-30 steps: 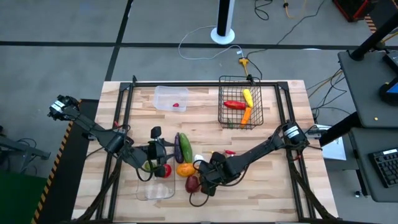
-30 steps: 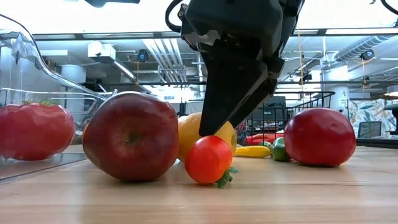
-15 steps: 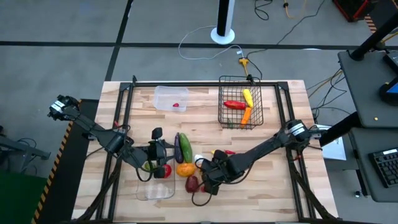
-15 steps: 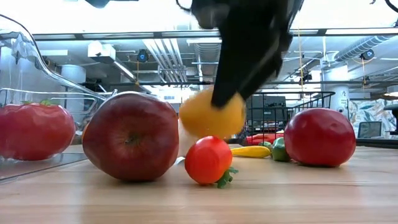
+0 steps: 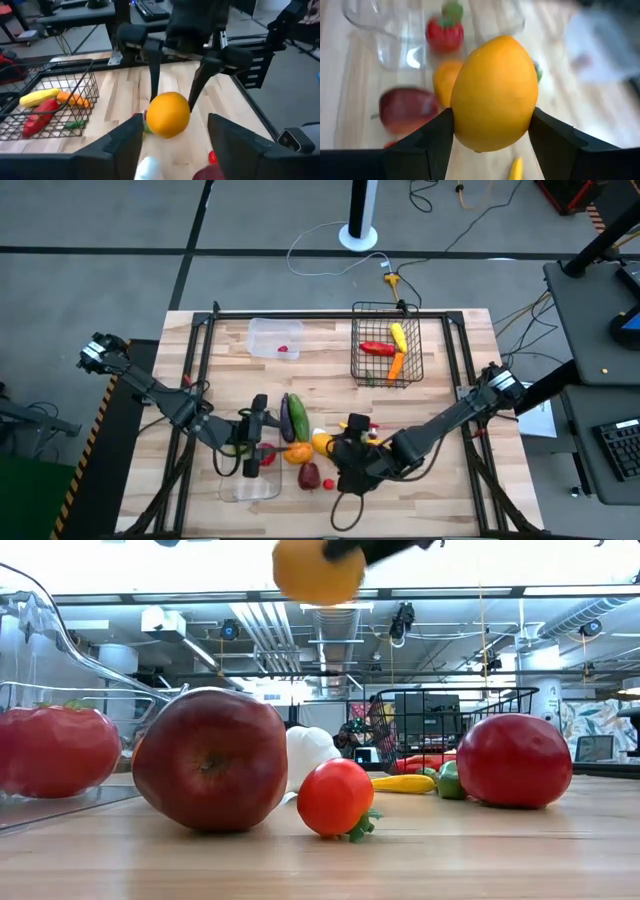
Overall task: Sort produce into baskets
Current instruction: Put the orange into the transparent bin
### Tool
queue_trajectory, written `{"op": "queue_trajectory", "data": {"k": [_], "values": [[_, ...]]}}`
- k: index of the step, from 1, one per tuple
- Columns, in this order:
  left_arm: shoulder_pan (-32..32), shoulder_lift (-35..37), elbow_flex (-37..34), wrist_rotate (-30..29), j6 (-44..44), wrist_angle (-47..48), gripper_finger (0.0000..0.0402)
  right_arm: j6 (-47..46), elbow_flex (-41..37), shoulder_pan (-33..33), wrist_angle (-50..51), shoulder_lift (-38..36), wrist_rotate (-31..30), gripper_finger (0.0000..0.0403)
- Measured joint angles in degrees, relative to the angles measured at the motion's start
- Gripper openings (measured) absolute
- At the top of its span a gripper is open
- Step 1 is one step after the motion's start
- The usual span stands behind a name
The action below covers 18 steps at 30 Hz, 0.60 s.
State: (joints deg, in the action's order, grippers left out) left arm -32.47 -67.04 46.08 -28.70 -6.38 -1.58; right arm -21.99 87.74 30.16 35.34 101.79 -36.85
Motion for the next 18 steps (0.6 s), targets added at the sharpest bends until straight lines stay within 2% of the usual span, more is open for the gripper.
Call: {"op": "queue_trajectory", "data": {"k": [2,8,14,18], "values": [[0.0,-0.7,-1.7,1.0,0.9,-4.5,0.0227,4.9,0.0,0.4,-4.0,0.0,-2.5,0.0222],[0.0,-5.3,-3.7,1.4,3.3,-14.9,0.025,18.2,0.0,-0.1,-14.5,0.0,-3.3,0.0222],[0.0,-8.8,-3.6,1.6,7.7,-21.7,0.0249,25.8,0.0,-0.6,-19.7,-0.1,-1.0,0.0222],[0.0,-9.0,-3.6,1.4,7.7,-21.9,0.0221,27.7,0.0,-0.6,-20.3,-0.1,-1.0,0.0222]]}}
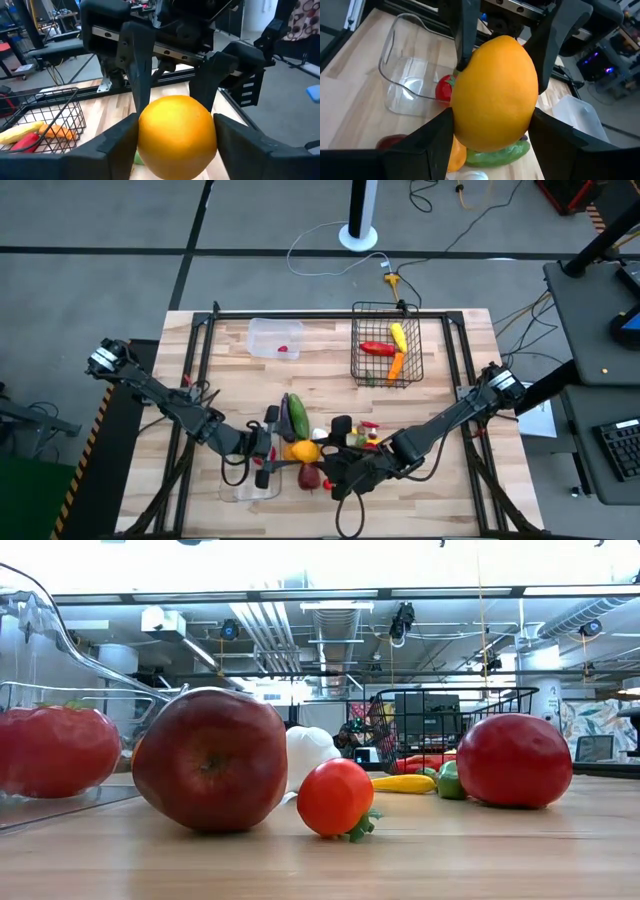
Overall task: Sort produce into baskets
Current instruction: Put the orange into the transparent bin
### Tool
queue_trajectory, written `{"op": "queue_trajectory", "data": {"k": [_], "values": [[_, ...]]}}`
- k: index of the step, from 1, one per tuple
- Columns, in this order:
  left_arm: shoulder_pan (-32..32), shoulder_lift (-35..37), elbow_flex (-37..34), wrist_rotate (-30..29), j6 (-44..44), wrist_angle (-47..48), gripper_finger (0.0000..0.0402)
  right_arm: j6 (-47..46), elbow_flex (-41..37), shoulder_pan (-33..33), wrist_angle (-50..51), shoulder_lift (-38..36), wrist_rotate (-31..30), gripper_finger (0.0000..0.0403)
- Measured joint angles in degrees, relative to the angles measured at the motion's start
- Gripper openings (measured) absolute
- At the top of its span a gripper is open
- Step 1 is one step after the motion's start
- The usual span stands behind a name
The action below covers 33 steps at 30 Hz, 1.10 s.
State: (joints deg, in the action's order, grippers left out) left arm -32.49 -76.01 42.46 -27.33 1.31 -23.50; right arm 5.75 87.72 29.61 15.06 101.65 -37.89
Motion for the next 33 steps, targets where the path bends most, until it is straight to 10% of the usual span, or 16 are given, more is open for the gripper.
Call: {"op": "queue_trajectory", "data": {"k": [17,33], "values": [[-0.8,2.7,0.1,-1.0,-9.2,5.8,0.0176,-3.6,0.0,-0.1,6.0,-3.5,5.1,0.0287],[-15.2,-3.2,27.4,6.1,-62.6,80.9,0.0176,-7.2,0.0,-4.0,15.0,-7.9,5.6,0.0321]]}}
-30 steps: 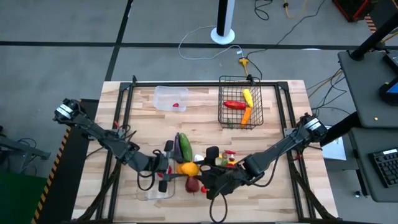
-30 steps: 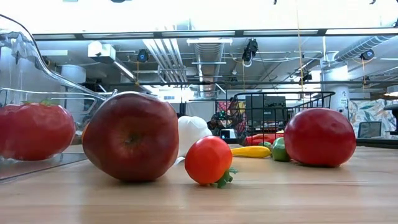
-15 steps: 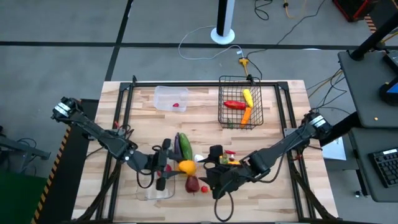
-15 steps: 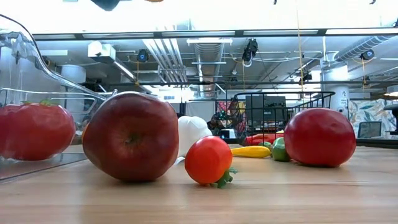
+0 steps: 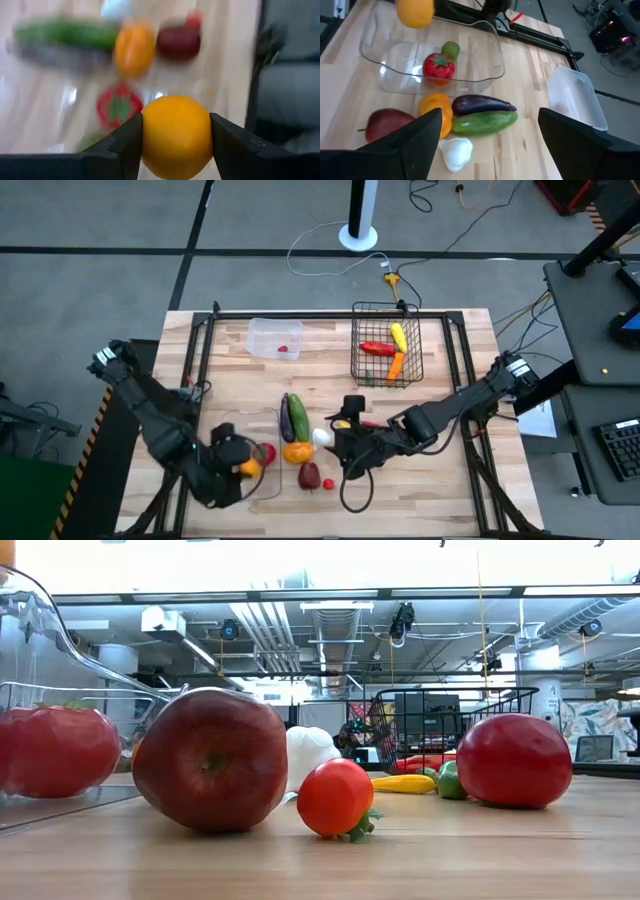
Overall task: Sort produce into baskets
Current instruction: Put the orange into the transparent bin
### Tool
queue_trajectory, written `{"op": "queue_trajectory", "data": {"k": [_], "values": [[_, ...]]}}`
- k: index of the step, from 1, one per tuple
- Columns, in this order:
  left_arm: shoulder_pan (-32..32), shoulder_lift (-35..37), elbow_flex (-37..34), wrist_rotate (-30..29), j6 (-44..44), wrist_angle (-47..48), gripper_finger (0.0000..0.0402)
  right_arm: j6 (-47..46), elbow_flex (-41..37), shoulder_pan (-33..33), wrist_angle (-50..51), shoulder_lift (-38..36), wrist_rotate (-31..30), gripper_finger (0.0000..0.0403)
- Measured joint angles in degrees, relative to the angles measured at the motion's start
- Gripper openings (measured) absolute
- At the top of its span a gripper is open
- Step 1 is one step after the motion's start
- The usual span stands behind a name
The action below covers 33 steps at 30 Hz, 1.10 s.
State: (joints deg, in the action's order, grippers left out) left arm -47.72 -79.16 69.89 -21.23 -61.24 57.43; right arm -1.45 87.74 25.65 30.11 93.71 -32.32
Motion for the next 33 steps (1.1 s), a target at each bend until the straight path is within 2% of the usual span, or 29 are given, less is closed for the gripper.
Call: {"op": "queue_trajectory", "data": {"k": [4,6,13,20,24,27,31,33], "values": [[-1.7,-4.8,1.6,1.8,-6.5,5.8,0.0176,0.0,0.0,-0.9,0.2,0.0,2.0,0.0318],[-1.8,-6.7,1.6,3.3,-6.8,5.5,0.0176,-0.2,0.0,-1.2,0.1,0.0,2.8,0.0318],[-1.5,-9.7,-0.4,3.1,-6.8,5.5,0.0175,-0.5,0.0,-1.5,0.1,0.0,2.8,0.0322],[-1.3,-8.0,-2.5,1.2,-4.8,3.4,0.0175,-0.3,0.0,-1.8,0.1,0.1,2.8,0.0323],[-0.9,-5.3,-8.0,1.3,-3.4,-2.5,0.0175,0.0,0.0,-1.9,0.1,0.1,2.9,0.0327],[-0.7,-3.1,-11.6,4.0,-3.6,-5.6,0.0174,0.9,0.0,-2.2,0.1,0.1,3.2,0.0325],[-0.6,-2.1,-13.8,4.5,-6.3,-6.9,0.0178,0.1,0.0,-3.2,0.1,0.1,6.8,0.0327],[-0.6,-2.1,-13.8,3.9,-6.7,-7.0,0.0203,-0.5,0.0,-3.7,0.5,0.1,9.0,0.033]]}}
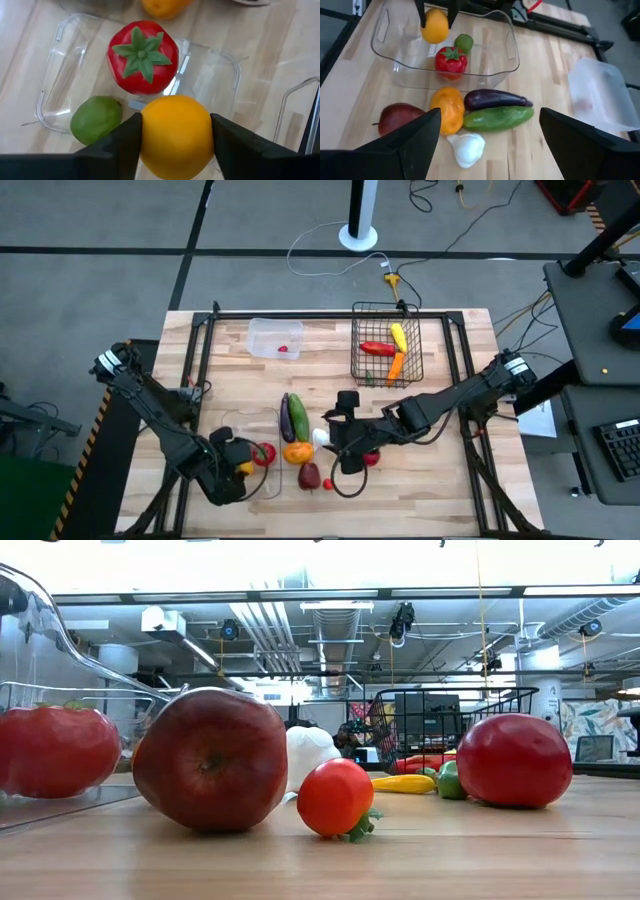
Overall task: Sort produce into baskets
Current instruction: Put the orange into the transparent bin, then put the left yellow baby corn into the white bin
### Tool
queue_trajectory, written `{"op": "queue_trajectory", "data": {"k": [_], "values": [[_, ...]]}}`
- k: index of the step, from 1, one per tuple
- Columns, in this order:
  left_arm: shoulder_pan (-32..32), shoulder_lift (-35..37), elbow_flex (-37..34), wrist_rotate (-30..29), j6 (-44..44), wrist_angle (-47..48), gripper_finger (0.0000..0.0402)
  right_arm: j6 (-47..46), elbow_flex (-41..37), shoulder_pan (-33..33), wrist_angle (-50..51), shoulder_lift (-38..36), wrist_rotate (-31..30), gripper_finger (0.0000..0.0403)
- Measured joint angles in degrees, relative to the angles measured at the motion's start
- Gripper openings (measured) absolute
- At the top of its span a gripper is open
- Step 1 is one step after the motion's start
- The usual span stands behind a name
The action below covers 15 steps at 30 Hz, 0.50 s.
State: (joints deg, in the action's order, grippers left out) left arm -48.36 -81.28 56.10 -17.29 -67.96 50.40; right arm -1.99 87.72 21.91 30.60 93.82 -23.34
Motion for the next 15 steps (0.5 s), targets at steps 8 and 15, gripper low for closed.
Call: {"op": "queue_trajectory", "data": {"k": [8,15], "values": [[0.0,0.0,0.0,-0.2,0.9,0.5,0.0283,-5.2,0.0,-1.2,4.3,0.0,1.4,0.034],[0.0,0.0,0.6,-0.3,2.0,0.6,0.0276,-10.0,-0.8,-1.1,8.0,0.0,3.2,0.0332]]}}
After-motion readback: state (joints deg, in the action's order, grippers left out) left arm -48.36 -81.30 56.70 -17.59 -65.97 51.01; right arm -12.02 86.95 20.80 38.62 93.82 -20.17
